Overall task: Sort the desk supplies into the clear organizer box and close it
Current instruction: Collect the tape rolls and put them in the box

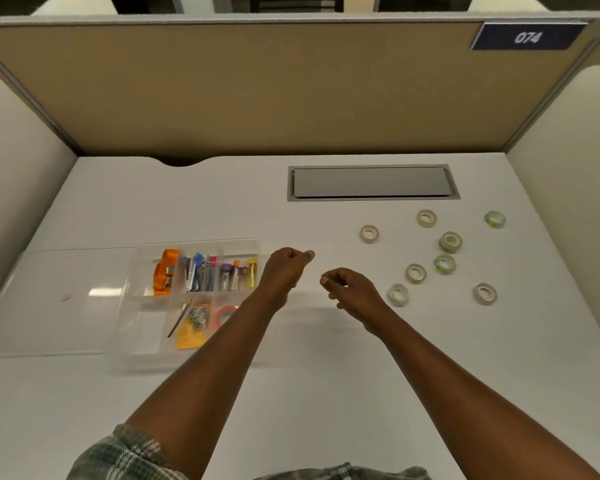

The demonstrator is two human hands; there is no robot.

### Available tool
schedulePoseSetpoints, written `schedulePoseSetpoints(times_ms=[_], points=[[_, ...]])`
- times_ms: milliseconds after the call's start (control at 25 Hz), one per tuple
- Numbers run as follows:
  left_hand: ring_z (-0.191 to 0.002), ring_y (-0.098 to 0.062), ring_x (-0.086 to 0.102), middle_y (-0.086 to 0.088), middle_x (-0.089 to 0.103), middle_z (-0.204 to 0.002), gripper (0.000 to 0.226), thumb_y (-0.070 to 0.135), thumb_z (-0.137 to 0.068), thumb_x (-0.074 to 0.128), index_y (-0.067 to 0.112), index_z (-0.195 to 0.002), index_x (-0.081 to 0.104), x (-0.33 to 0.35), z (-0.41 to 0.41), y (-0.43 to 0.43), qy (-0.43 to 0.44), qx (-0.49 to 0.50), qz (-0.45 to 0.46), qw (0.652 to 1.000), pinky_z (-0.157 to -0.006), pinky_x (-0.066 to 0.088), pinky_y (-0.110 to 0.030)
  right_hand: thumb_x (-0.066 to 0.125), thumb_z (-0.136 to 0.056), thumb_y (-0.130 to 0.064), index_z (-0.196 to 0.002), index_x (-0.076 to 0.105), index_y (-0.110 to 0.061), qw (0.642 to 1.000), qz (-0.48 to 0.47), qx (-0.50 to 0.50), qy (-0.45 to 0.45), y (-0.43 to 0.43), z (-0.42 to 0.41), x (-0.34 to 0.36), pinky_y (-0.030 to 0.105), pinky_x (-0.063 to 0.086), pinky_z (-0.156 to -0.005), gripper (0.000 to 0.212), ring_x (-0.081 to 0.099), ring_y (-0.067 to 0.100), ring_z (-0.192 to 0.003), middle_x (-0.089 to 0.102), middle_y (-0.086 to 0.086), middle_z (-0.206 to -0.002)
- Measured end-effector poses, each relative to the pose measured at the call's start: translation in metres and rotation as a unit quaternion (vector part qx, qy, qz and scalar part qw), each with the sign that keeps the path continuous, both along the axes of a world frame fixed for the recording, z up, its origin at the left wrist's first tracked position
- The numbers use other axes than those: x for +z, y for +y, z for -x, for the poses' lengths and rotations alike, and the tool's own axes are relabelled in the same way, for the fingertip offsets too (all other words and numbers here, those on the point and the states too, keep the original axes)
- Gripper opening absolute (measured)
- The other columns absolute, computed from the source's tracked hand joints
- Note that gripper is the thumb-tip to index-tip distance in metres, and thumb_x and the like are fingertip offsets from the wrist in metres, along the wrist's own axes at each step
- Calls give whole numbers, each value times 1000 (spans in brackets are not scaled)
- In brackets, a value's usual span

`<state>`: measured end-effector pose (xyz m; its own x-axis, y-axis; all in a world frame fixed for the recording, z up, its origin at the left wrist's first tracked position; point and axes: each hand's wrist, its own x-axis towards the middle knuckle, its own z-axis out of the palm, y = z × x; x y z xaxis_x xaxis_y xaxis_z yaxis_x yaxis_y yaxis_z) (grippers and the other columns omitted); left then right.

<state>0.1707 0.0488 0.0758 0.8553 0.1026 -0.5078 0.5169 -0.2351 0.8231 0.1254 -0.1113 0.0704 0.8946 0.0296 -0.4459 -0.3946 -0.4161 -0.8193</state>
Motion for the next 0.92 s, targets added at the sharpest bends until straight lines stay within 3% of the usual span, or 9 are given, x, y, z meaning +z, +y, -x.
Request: schedulePoseSetpoints(times_ms=[200, 360, 560, 680, 920], points=[[-84, -21, 60, -6, 67, -94, 39, 41, -87, 66, 4, -98, 63, -14, 9, -84, 11, -92, -14, 996, -78, 51, -37, 62, -93, -39, -103, 70, -20, 994, 110, -16, -25, -86, 17, -21, 26, 47, -84, 22, 64, 10, -100, 71, -9, -103], [-90, -16, 62, 2, 67, -98, 29, 45, -84, 67, 19, -96, 65, -30, 22, -147, 4, -188, -77, 979, -76, 48, -31, 60, -94, -32, -108, 67, -15, 968, 249, -4, -23, -147, 26, -41, 36, 51, -88, 23, 64, 24, -104, 71, 4, -106], [-116, -27, 56, -9, 52, -126, 51, 48, -85, 64, 27, -131, 54, -61, 37, -190, -50, -336, -265, 902, -95, 49, -38, 58, -93, -35, -144, 40, -22, 954, 293, 58, -14, -192, 14, -55, 41, 51, -93, 55, 60, 28, -115, 66, 9, -112], [-119, -31, 52, -11, 47, -128, 58, 48, -87, 60, 27, -139, 47, -77, 44, -196, -48, -382, -342, 857, -94, 47, -41, 57, -93, -39, -152, 27, -28, 935, 333, 118, 17, -194, -7, -61, 43, 49, -93, 66, 58, 32, -119, 60, 12, -123], [-106, -29, 54, -9, 46, -119, 45, 43, -84, 63, 18, -119, 52, -90, 57, -197, -85, -369, -406, 832, -80, 47, -38, 52, -93, -27, -137, 45, -23, 918, 373, 136, 15, -194, -19, -73, 40, 48, -90, 45, 60, 34, -113, 57, 13, -122]])
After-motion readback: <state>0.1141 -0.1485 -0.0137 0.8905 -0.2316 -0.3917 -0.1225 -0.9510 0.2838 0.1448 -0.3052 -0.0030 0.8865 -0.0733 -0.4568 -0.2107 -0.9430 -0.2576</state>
